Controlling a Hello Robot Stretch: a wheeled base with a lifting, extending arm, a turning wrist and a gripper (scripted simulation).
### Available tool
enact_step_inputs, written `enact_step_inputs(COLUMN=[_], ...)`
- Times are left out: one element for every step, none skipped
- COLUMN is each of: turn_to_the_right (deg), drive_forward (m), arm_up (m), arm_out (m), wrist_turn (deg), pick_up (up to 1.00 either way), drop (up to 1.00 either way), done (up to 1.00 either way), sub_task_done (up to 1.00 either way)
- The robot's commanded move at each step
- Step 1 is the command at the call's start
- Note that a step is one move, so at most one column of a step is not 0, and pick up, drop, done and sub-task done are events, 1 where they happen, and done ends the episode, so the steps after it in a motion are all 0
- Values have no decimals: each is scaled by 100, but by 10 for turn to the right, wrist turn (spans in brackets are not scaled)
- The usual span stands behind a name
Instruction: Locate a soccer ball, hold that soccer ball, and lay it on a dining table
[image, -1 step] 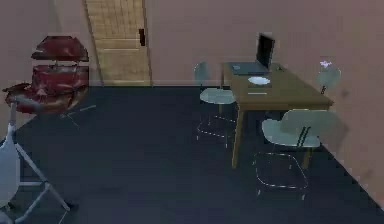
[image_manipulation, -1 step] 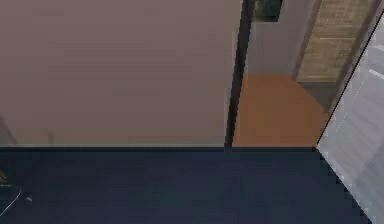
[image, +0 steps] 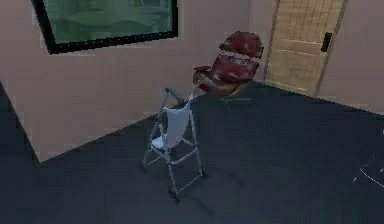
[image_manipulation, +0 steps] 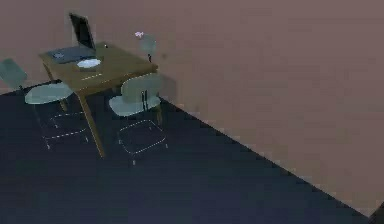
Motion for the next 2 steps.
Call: enact_step_inputs(turn_to_the_right=[-450, -150], drive_forward=[0, 0], arm_up=[0, 0], arm_out=[0, 0], wrist_turn=[0, 0], pick_up=[0, 0], drop=[0, 0], done=[0, 0], sub_task_done=[0, 0])
